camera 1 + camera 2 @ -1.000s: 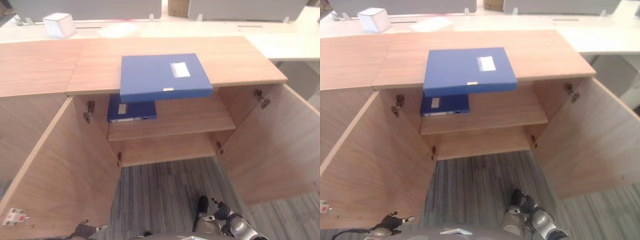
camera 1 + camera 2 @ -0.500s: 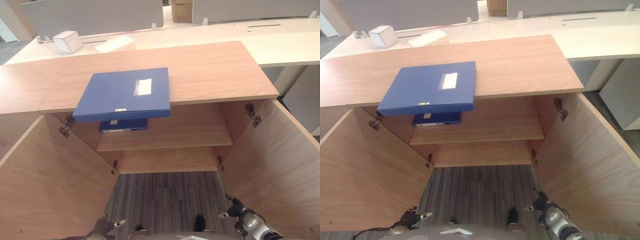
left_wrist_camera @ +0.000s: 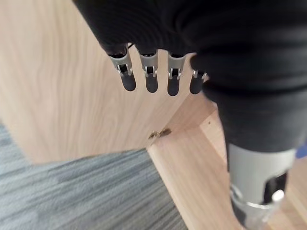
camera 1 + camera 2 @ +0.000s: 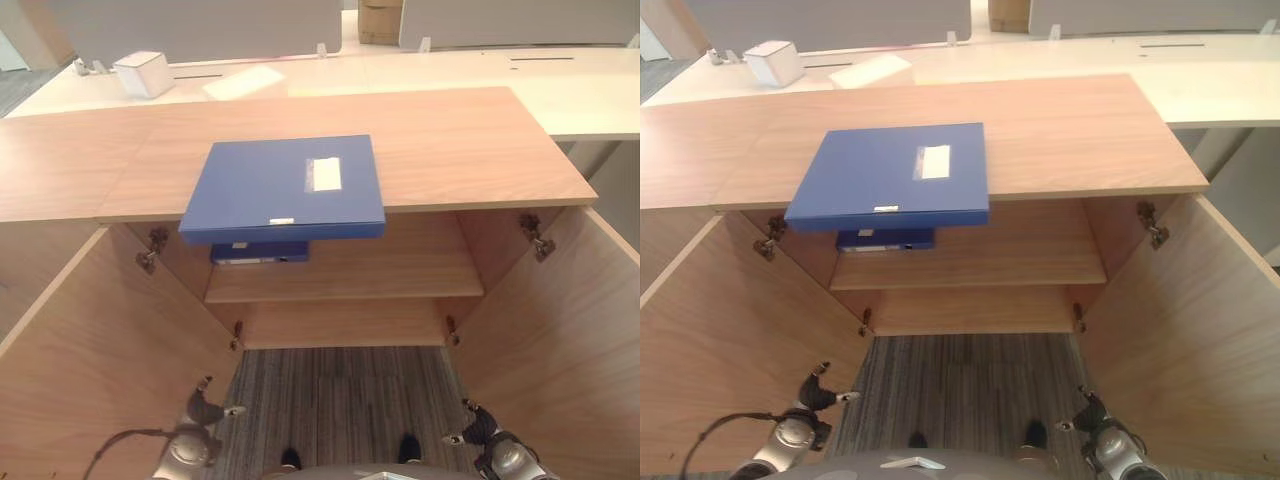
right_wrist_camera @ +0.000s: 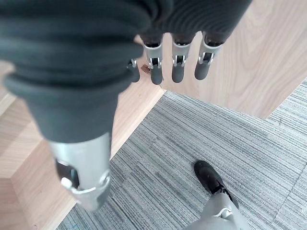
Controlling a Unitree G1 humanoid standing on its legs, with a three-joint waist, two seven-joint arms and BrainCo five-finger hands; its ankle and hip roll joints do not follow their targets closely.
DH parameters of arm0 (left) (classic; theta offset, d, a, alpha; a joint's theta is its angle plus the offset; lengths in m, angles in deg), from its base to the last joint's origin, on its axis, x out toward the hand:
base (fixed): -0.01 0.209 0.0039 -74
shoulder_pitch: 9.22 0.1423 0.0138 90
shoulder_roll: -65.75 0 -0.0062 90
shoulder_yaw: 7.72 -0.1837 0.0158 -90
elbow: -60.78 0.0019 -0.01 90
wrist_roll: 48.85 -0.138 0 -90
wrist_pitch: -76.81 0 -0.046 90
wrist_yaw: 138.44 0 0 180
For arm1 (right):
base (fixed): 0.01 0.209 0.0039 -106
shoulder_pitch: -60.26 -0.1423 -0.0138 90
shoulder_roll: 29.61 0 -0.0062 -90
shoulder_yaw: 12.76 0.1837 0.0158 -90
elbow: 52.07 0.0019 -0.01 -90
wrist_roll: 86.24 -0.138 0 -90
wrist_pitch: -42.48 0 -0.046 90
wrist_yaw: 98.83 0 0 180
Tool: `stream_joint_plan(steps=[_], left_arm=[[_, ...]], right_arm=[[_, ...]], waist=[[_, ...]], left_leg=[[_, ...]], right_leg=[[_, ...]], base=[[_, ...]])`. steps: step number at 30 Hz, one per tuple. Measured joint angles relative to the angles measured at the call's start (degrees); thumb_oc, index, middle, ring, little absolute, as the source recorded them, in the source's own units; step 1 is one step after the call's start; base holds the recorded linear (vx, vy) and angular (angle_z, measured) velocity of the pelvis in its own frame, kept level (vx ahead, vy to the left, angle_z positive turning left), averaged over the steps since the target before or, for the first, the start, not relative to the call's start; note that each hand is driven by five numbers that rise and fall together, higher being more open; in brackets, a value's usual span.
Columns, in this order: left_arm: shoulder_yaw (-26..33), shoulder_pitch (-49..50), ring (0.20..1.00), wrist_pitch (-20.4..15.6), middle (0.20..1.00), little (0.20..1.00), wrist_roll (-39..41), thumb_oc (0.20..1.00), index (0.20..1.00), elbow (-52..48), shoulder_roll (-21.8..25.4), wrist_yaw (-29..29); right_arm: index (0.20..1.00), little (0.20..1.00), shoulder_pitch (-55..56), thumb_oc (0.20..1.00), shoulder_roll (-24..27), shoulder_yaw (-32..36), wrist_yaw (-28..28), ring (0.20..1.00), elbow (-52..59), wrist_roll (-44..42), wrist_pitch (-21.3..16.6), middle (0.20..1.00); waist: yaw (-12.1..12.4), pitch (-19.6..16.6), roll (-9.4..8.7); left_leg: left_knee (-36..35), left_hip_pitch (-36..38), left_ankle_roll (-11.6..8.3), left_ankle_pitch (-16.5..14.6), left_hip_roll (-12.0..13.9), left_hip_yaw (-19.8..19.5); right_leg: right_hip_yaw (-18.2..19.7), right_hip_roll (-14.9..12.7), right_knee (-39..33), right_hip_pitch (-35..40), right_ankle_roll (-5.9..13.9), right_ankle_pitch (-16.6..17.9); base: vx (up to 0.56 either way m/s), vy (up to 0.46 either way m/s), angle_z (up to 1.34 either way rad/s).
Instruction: Put the empty folder in the office cabinet
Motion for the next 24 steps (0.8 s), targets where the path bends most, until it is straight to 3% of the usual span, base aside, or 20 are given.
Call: stream_joint_plan(steps=[2, 11, 15, 18, 24], left_arm=[[2.29, 2.64, 1.000, -0.53, 1.000, 1.000, -3.50, 1.000, 1.000, -4.95, 3.06, -1.36], [3.74, 8.73, 1.000, -1.42, 1.000, 1.000, -11.41, 1.000, 1.000, -12.98, 4.13, -1.88], [9.38, 10.65, 1.000, -1.85, 1.000, 1.000, -15.72, 1.000, 1.000, -21.26, 5.51, -3.25], [11.58, 11.06, 1.000, -2.21, 1.000, 1.000, -18.47, 1.000, 1.000, -22.67, 8.41, -4.95], [20.49, 14.69, 1.000, -1.16, 1.000, 1.000, -22.65, 1.000, 1.000, -25.12, 9.92, -8.80]], right_arm=[[1.000, 1.000, 0.54, 1.000, -0.27, 0.09, 0.01, 1.000, 0.16, 0.07, 0.10, 1.000], [1.000, 1.000, 2.38, 1.000, -0.37, 0.05, -0.49, 1.000, 0.48, 2.25, 0.13, 1.000], [1.000, 1.000, 3.96, 1.000, -0.35, 0.05, -0.61, 1.000, 0.93, 2.43, 0.12, 1.000], [1.000, 1.000, 4.68, 1.000, -0.35, 0.13, -0.62, 1.000, 0.89, 2.44, 0.11, 1.000], [1.000, 1.000, 6.72, 1.000, -0.32, 1.85, -0.84, 1.000, 0.78, 2.41, 0.44, 1.000]], waist=[[0.86, -0.23, -0.24], [1.93, -1.52, 0.04], [1.98, -2.83, -0.07], [1.62, -3.72, -0.03], [1.84, -3.93, 0.16]], left_leg=[[0.01, 0.64, 0.27, -0.17, -0.15, -0.03], [-0.51, 1.68, 0.41, -0.35, 0.53, -0.07], [-0.53, 1.68, 0.52, -0.57, 0.74, 0.01], [-0.53, 1.83, 0.03, -0.84, 0.95, 0.06], [-0.53, 1.89, 0.00, -0.79, 1.03, 0.13]], right_leg=[[-0.03, -0.14, -0.01, 0.64, 0.15, -0.09], [0.42, 0.66, -0.35, 1.63, 0.84, -0.89], [0.81, 0.85, -0.39, 1.82, 1.05, -1.15], [1.13, 1.08, -0.40, 1.75, 1.00, -1.19], [1.19, 1.15, -0.41, 1.75, 0.79, -1.31]], base=[[0.01, 0.019, 0.00], [0.01, -0.001, 0.00], [0.02, -0.007, -0.04], [0.02, -0.014, -0.06], [0.00, -0.002, -0.01]])
